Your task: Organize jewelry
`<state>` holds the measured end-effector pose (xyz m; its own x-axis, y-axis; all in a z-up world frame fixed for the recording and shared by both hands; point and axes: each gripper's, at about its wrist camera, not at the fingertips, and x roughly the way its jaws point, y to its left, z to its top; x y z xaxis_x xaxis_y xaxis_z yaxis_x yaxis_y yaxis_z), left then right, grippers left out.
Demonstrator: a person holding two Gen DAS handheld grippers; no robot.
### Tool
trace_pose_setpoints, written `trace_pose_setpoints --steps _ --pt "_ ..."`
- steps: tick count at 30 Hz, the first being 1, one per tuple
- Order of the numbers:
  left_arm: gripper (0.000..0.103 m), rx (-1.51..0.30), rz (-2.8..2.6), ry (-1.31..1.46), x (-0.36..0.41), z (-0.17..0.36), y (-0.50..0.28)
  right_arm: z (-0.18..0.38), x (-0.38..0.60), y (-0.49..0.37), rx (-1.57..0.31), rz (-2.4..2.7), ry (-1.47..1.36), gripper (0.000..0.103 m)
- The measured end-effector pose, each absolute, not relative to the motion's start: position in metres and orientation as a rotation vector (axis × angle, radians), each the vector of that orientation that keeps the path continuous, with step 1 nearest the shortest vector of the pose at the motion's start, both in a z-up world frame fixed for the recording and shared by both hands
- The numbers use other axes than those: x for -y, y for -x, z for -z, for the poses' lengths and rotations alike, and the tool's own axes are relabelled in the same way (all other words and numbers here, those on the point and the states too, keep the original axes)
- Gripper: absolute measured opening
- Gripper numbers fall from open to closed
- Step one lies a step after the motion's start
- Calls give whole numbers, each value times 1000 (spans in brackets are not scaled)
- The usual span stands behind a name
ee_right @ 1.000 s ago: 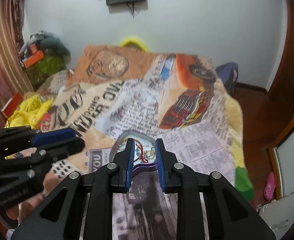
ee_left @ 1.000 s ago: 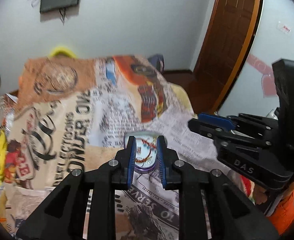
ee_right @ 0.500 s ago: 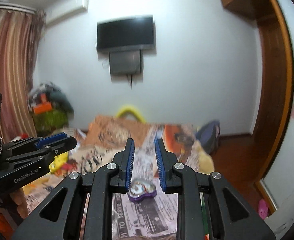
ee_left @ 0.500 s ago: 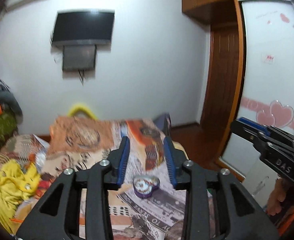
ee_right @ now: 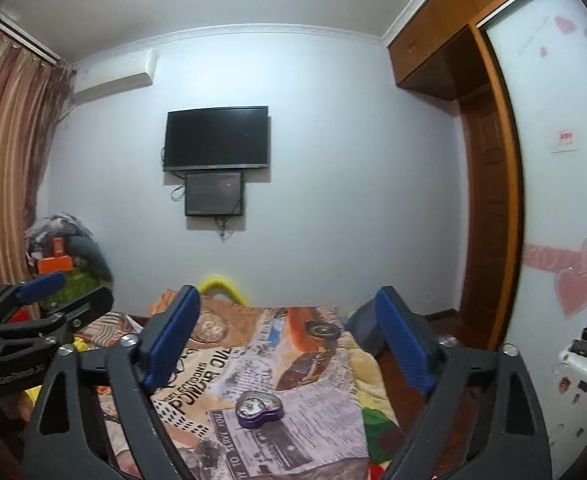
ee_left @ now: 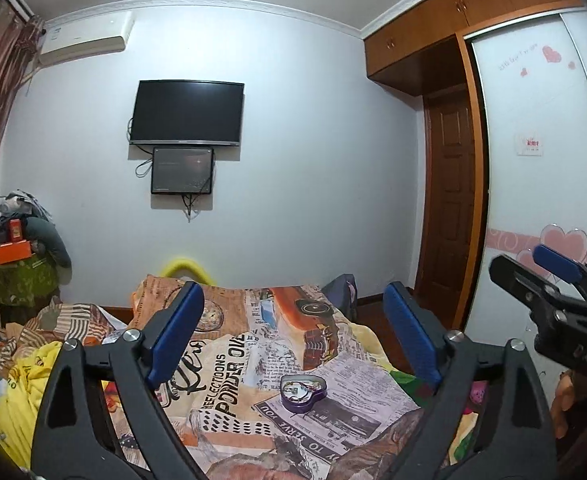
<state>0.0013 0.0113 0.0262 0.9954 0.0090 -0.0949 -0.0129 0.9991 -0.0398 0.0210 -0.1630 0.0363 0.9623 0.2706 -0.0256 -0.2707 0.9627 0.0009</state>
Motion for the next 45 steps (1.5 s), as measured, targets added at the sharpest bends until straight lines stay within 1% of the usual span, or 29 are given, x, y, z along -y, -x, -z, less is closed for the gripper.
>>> trace_pose_setpoints --steps 2,3,8,19,33,45 --pt "94 -94 -13 44 -12 -26 6 -35 163 -20 -26 -265 -3 102" --pt "94 -93 -12 46 -12 -26 9 -34 163 -18 -25 -257 -7 103" --pt "96 -86 -12 47 -12 -25 16 -32 162 -12 -27 -223 10 103" --pt "97 -98 -15 42 -10 -21 14 -24 172 1 -30 -223 24 103" --pt "100 -117 -18 30 -9 -16 10 -27 173 3 -47 -228 28 103" --pt "101 -124 -18 27 -7 -14 9 -29 173 3 -64 -228 23 103"
